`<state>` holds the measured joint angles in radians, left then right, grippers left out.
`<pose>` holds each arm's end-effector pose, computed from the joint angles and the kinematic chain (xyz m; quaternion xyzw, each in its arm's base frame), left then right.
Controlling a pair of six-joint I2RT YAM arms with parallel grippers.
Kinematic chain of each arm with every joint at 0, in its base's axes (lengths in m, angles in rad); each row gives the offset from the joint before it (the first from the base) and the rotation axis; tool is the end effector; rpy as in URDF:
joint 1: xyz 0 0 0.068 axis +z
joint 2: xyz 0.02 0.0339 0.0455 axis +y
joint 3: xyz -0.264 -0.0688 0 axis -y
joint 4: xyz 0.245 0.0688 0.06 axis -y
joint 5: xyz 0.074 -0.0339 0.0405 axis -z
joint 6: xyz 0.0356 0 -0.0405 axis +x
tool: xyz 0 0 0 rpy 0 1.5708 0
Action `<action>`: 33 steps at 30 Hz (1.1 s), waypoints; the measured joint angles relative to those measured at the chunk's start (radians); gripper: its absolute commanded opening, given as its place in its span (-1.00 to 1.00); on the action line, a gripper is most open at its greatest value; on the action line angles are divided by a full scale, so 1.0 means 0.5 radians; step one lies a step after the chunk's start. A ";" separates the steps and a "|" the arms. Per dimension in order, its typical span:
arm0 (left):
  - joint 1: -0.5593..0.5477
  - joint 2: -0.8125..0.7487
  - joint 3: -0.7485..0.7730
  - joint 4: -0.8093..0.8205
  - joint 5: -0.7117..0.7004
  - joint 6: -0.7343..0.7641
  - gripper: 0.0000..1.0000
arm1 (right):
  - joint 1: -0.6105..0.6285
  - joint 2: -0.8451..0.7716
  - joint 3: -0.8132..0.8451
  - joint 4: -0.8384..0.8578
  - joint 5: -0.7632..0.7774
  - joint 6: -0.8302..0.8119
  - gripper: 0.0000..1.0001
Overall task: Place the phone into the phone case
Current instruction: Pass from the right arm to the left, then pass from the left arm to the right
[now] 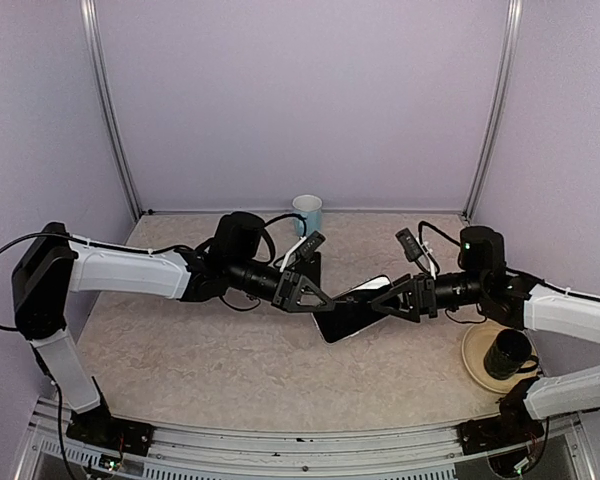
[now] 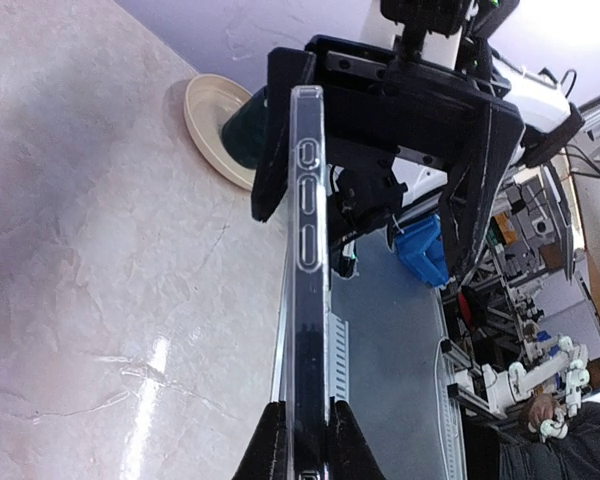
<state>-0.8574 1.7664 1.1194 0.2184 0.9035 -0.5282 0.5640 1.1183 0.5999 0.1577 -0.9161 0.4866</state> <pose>0.2343 -0.3134 0.2327 0.3568 0.7080 -0.5932 0.1396 0.1849 0.1504 0.2479 -0.2799 0.7274 0.5705 0.2590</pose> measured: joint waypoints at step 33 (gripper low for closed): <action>-0.185 0.089 -0.715 2.380 -1.214 -0.919 -1.00 | 0.031 0.124 -0.185 0.967 0.507 0.690 0.62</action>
<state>-0.9497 1.8107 0.7620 1.4082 0.2966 -0.9874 0.5797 1.1805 0.5072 0.6415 -0.6628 0.8314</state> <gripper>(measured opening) 0.091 0.828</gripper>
